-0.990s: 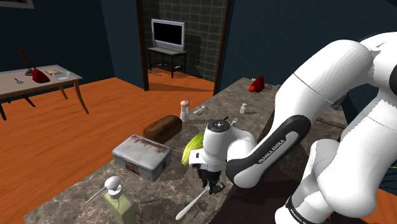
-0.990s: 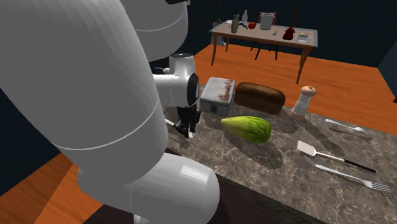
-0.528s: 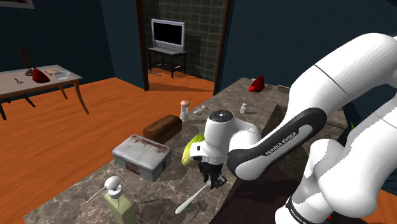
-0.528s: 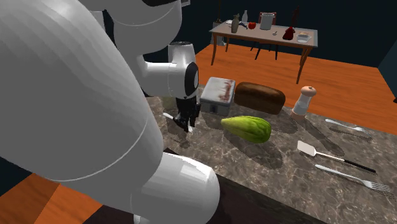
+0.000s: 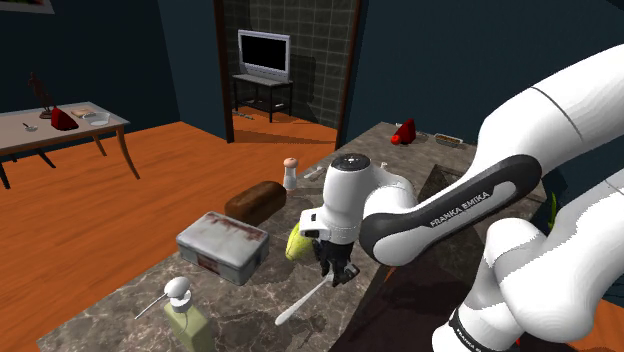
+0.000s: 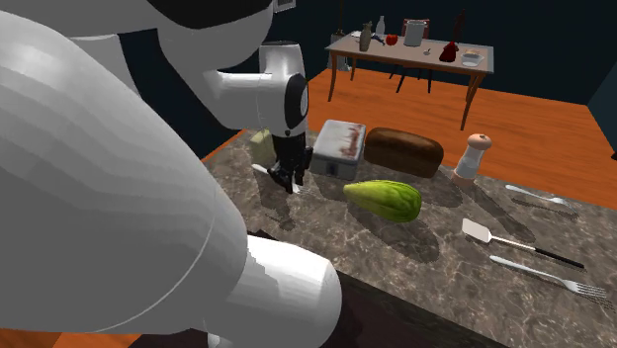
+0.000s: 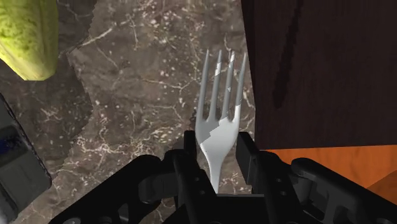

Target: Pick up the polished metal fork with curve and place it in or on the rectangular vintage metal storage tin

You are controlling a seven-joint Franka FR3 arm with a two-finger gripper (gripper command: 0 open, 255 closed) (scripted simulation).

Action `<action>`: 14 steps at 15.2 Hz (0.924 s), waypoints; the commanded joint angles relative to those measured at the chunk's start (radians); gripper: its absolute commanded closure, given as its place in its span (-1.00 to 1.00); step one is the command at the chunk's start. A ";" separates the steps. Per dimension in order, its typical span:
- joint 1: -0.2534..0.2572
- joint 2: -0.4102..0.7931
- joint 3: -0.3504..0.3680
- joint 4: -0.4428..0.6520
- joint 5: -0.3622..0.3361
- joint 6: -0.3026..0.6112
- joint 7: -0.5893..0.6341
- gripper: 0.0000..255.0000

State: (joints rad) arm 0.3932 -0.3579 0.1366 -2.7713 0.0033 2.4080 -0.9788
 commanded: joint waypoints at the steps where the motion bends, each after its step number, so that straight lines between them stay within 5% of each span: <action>1: 0.004 -0.021 0.000 0.007 0.004 -0.028 0.000 1.00; 14: -0.064 0.457 -0.038 0.543 -0.080 -0.087 -0.038 1.00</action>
State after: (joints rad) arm 0.3316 0.0639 0.1012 -2.2704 -0.0721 2.3277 -1.0151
